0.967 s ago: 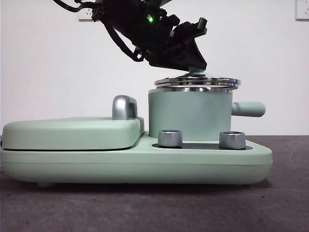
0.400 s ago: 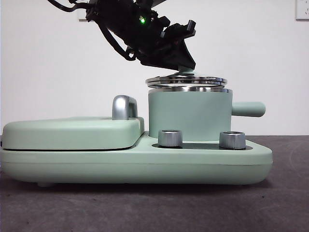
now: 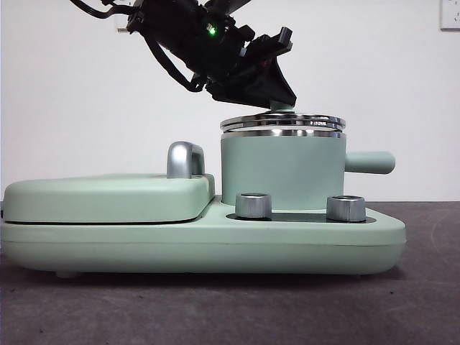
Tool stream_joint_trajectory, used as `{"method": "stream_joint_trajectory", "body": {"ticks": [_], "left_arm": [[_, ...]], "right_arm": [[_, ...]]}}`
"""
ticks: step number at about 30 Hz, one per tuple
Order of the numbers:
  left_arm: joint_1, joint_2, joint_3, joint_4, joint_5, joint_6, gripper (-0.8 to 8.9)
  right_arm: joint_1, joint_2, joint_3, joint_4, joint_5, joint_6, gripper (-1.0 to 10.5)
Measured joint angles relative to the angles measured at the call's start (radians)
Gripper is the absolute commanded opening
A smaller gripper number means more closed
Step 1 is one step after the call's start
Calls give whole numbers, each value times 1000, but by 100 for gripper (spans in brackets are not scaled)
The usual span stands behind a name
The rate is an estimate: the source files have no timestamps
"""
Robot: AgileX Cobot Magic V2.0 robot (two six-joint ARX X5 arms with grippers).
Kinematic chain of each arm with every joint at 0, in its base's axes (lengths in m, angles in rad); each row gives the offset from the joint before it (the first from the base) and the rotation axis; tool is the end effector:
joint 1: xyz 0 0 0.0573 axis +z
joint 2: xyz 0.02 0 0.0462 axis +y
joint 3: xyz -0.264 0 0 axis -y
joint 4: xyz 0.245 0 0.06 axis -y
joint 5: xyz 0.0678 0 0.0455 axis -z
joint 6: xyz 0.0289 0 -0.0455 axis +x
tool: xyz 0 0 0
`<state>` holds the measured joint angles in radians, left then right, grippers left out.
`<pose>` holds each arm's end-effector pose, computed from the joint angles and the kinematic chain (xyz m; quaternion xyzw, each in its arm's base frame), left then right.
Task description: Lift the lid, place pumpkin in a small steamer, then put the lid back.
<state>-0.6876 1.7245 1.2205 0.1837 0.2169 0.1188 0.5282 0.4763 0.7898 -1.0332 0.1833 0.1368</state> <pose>0.3014 -0.2556 0.2684 0.0898 0.1292 -0.4398 0.8842 0.0651 0.0319 0.2938 -0.0593 0.3403 0.1377 0.9283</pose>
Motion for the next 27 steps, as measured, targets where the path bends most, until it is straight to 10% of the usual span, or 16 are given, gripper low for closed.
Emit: {"method": "stream_joint_trajectory", "body": {"ticks": [27], "left_arm": [[3, 18, 22, -44, 18, 76, 10]], "right_arm": [[0, 0, 0, 0, 4, 0, 346]]}}
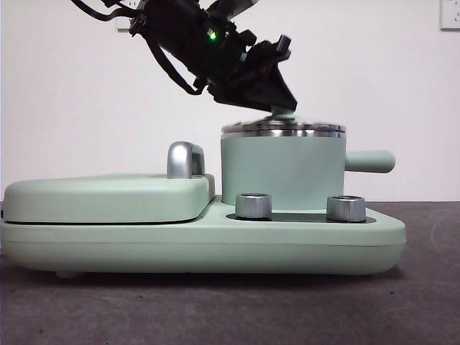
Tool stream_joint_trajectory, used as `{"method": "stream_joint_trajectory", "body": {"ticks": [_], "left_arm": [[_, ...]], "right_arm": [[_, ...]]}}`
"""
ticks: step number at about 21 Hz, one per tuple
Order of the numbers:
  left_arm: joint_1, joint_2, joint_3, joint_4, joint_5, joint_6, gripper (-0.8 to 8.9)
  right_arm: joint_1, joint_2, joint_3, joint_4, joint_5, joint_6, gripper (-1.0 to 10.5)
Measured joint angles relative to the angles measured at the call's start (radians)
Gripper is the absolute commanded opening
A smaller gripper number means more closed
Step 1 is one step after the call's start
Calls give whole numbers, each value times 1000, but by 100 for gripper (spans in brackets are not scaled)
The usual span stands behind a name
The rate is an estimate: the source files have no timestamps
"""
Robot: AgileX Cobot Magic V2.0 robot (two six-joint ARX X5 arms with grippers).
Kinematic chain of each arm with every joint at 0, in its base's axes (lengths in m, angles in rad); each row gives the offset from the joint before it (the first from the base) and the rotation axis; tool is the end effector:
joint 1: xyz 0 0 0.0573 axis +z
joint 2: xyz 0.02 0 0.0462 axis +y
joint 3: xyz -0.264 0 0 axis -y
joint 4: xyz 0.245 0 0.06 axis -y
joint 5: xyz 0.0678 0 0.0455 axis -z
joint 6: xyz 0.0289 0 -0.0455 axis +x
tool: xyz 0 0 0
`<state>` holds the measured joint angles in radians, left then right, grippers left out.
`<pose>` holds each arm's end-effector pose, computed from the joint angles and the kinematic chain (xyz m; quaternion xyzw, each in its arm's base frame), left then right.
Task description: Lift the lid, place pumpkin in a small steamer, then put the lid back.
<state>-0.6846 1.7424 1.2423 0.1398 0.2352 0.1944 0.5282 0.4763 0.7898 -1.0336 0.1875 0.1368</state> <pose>0.3045 -0.2573 0.2650 0.1253 0.1315 -0.4516 0.8736 0.0651 0.0318 0.2937 -0.0601 0.3401 0.1357 0.9286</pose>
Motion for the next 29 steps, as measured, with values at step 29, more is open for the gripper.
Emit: {"method": "stream_joint_trajectory", "body": {"ticks": [29], "left_arm": [[87, -316, -2, -522, 4, -317, 254]], "right_arm": [[0, 38, 0, 66, -84, 2, 347]]}}
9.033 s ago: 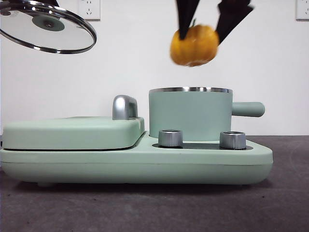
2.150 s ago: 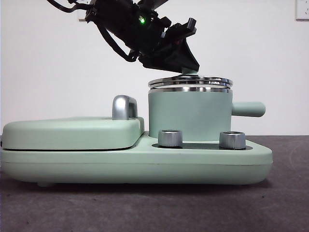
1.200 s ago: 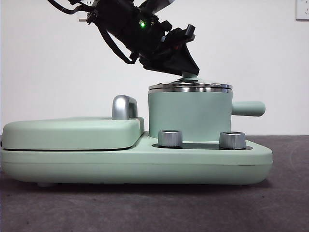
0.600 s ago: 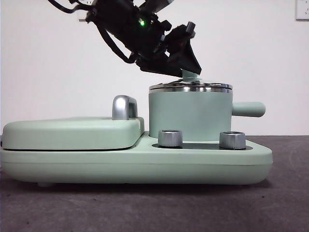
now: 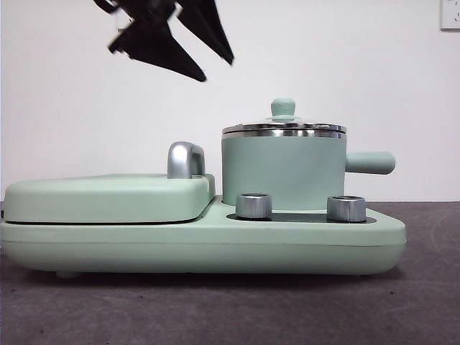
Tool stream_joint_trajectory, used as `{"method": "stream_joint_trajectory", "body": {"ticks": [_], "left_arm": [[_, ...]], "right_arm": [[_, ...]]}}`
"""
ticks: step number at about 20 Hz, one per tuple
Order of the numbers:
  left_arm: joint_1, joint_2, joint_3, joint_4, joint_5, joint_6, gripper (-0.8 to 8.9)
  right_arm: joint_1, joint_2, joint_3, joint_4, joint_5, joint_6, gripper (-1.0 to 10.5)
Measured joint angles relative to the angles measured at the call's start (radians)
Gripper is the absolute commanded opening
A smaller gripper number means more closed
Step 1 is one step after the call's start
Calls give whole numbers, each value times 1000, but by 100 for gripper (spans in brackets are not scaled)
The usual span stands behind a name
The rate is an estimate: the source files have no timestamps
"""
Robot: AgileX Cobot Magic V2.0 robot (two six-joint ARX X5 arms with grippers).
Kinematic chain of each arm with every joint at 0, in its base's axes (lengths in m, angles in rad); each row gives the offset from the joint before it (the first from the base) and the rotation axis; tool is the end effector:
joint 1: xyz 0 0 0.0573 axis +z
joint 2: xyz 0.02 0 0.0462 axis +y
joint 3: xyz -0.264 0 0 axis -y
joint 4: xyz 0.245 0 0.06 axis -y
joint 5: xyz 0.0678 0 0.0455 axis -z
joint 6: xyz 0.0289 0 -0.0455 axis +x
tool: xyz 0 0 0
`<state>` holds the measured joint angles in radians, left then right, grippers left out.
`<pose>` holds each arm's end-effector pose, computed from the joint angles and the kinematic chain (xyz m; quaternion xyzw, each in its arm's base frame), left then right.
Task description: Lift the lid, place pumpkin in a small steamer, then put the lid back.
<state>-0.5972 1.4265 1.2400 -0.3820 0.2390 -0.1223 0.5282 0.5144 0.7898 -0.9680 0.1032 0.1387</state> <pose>0.2564 -0.1826 0.3267 -0.0037 0.2993 -0.3721 0.8786 0.0740 0.0397 0.2961 -0.0414 0.3356 0.1755 0.9246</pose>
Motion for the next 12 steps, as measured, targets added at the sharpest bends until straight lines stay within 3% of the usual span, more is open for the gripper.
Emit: {"method": "stream_joint_trajectory", "body": {"ticks": [12], "left_arm": [[118, -398, -265, -68, -5, -1, 250]], "right_arm": [[1, 307, 0, 360, -206, -11, 347]]}}
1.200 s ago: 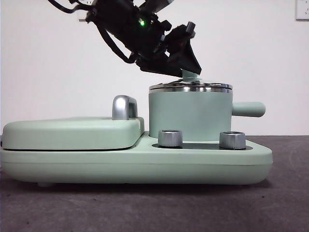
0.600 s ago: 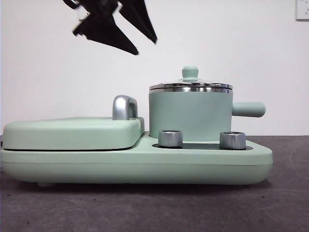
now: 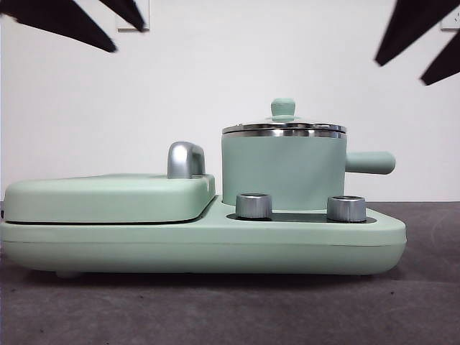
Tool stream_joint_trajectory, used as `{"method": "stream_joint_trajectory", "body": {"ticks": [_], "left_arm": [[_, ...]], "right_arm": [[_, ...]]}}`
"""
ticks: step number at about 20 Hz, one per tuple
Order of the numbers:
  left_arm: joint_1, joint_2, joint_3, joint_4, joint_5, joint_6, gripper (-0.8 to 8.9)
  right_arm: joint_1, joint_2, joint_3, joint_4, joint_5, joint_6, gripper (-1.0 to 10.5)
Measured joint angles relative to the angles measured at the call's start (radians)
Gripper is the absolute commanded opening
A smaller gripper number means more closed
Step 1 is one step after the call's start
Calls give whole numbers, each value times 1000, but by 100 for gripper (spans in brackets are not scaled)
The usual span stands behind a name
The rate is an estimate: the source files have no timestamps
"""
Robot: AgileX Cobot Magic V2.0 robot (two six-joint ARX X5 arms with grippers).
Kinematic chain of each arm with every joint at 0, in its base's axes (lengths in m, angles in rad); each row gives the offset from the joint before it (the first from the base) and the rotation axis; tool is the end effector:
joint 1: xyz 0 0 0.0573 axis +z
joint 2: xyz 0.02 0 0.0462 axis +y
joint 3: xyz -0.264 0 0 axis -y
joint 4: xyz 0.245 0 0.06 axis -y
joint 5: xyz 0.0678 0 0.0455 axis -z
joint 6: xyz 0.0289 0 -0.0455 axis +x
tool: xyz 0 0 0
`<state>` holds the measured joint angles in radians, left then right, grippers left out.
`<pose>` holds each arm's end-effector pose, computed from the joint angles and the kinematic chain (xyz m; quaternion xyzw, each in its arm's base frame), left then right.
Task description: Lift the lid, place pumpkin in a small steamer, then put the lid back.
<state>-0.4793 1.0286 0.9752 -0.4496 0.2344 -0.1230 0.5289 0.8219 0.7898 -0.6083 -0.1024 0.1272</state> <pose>0.1883 -0.1054 0.3302 -0.0254 0.2673 -0.3225 0.9077 0.1405 0.0855 0.2913 -0.0091 0.3257 0.2745 0.9047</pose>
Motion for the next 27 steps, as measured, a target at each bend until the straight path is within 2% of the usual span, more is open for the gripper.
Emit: {"method": "stream_joint_trajectory", "body": {"ticks": [4, 8, 15, 16, 17, 18, 19, 22, 27], "left_arm": [[35, -121, -79, -4, 0, -10, 250], [65, -206, -151, -14, 0, -38, 250], [72, -229, -182, -53, 0, -77, 247], [71, -229, -182, -57, 2, -77, 230], [71, -229, -182, -60, 3, -77, 131], [71, -229, -182, -63, 5, -76, -21], [71, -229, -182, -64, 12, -77, 13], [71, -229, -182, -68, 24, -78, 7], [71, -248, -182, -123, 27, -79, 7]], "right_arm": [[1, 52, 0, 45, -50, 1, 347], [13, 84, 0, 51, -56, 1, 347], [26, 90, 0, 74, -79, 0, 343], [26, 89, 0, 74, -97, 0, 291], [26, 88, 0, 78, -109, 1, 170], [26, 88, 0, 87, -111, 1, 36], [26, 88, 0, 105, -111, 1, 16], [26, 88, 0, 146, -113, 1, 20], [26, 82, 0, 147, -217, 10, 20]]}}
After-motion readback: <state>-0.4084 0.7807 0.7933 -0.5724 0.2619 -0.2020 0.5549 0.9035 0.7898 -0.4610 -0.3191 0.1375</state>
